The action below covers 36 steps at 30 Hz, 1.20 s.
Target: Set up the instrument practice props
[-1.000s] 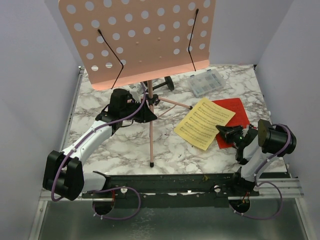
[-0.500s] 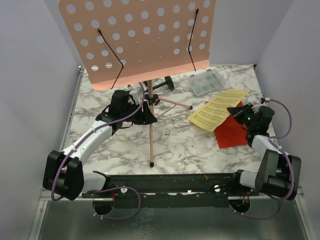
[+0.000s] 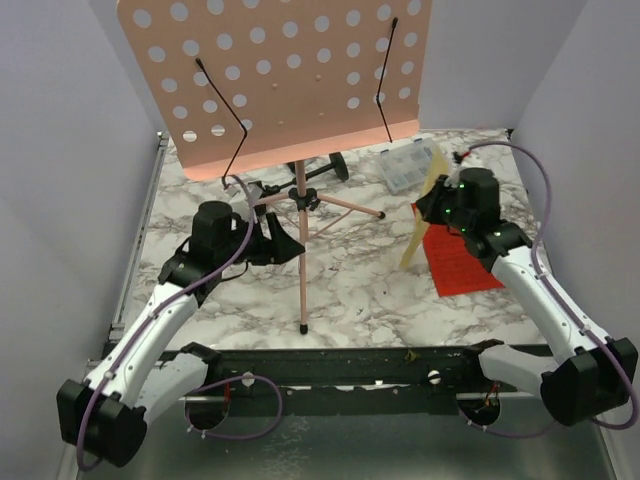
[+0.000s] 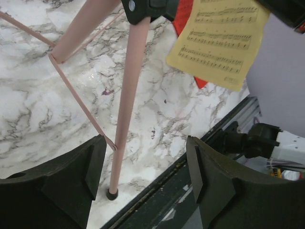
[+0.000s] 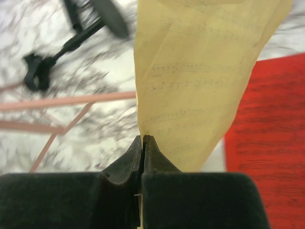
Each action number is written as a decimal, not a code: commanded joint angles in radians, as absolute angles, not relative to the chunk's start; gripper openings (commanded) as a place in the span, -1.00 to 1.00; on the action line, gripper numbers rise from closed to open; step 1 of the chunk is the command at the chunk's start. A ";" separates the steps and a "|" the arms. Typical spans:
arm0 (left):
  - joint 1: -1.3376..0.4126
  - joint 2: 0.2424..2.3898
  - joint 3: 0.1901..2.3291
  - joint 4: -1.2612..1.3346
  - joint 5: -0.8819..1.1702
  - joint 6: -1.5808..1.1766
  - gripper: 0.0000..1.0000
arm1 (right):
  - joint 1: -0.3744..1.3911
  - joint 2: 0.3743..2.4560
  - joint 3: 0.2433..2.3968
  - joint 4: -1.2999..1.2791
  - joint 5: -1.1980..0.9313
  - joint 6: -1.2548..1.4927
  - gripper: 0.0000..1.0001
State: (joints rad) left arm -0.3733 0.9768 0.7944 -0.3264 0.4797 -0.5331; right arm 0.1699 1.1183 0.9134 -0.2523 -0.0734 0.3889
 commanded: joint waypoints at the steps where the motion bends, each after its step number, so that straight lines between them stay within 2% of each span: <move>1: -0.368 0.822 0.705 -0.391 0.470 -0.709 0.53 | 0.462 1.155 1.002 -0.536 0.223 0.333 -0.99; 4: -0.367 0.699 0.649 -0.398 0.469 -0.795 0.55 | 0.599 1.130 0.971 -0.542 0.124 0.272 -0.99; 7: -0.368 0.611 0.623 -0.412 0.457 -0.835 0.56 | 0.630 1.001 0.855 -0.420 -0.163 0.208 -0.99; 8: -0.367 0.599 0.622 -0.419 0.452 -0.839 0.57 | 0.630 0.942 0.814 -0.370 -0.197 0.236 -0.99; 11: -0.367 0.595 0.633 -0.435 0.449 -0.832 0.57 | 0.629 0.802 0.720 -0.263 -0.149 0.392 -0.99; 15: -0.367 0.621 0.655 -0.435 0.437 -0.815 0.56 | 0.591 0.828 0.730 -0.270 -0.129 0.539 -0.99; 18: -0.367 0.643 0.679 -0.437 0.449 -0.796 0.57 | 0.457 0.880 0.735 -0.244 -0.266 0.582 -0.99; 23: -0.368 0.638 0.698 -0.437 0.459 -0.784 0.57 | 0.026 0.972 0.627 -0.138 -0.609 0.623 -0.99; 25: -0.367 0.636 0.700 -0.436 0.460 -0.784 0.57 | -0.082 1.047 0.577 -0.086 -0.720 0.618 -1.00; 32: -0.367 0.641 0.706 -0.436 0.483 -0.780 0.57 | -0.150 1.176 0.420 0.216 -0.768 0.732 -0.99; 36: -0.368 0.629 0.705 -0.436 0.487 -0.791 0.56 | -0.154 1.256 0.366 0.347 -0.768 0.817 -0.90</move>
